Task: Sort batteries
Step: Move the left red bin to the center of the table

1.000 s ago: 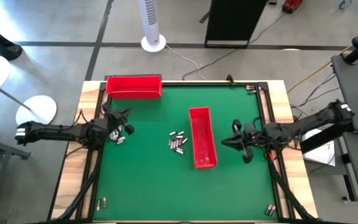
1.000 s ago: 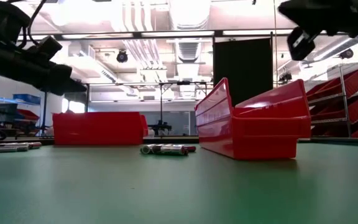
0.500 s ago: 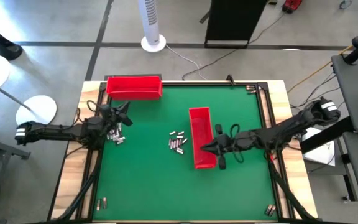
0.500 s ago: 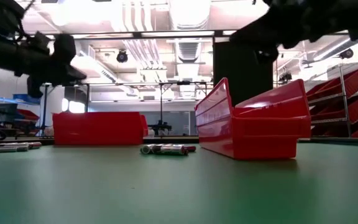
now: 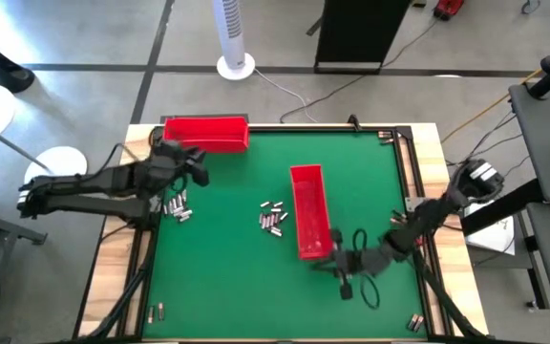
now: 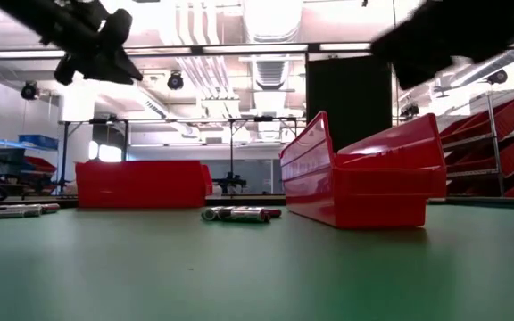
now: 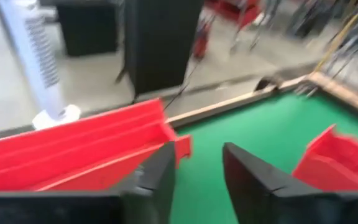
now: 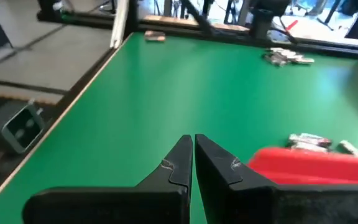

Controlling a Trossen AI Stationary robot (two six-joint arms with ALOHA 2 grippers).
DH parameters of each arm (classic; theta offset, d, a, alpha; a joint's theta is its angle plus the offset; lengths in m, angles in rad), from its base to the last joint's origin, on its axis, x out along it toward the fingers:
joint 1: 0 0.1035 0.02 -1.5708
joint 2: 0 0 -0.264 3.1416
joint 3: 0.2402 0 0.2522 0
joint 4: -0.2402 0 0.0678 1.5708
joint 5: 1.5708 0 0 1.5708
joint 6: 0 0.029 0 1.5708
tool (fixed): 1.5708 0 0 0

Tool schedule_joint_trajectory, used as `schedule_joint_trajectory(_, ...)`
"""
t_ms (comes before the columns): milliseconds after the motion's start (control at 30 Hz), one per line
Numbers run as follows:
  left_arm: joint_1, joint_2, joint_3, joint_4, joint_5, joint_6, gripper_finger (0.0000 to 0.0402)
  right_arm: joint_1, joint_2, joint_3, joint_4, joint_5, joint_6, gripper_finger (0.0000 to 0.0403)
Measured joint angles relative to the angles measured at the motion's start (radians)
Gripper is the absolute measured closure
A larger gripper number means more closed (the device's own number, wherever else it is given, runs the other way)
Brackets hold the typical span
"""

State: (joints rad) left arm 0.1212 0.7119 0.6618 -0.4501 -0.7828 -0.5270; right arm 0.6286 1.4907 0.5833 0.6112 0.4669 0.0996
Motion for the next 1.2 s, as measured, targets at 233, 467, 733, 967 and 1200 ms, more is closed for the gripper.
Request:
schedule_joint_trajectory(233,0.225,0.211,0.27,-0.286,0.3,0.061,0.0202,0.064,0.106,0.117,0.002,0.029,0.004,0.039)
schedule_joint_trajectory(467,0.44,0.408,0.377,-0.292,0.553,0.299,0.0172,0.115,0.132,0.242,-0.314,0.031,0.11,0.0362)
schedule_joint_trajectory(733,0.484,0.61,0.404,-0.3,0.609,0.658,0.017,0.196,0.041,0.249,-0.654,0.084,0.437,0.0266)
schedule_joint_trajectory(967,0.53,0.723,0.426,-0.295,0.609,0.967,0.017,0.185,-0.068,0.248,-0.842,0.143,0.539,0.021)
schedule_joint_trajectory(1200,0.637,0.816,0.437,-0.281,0.617,1.123,0.017,0.147,-0.213,0.248,-0.868,0.15,0.537,0.0197)
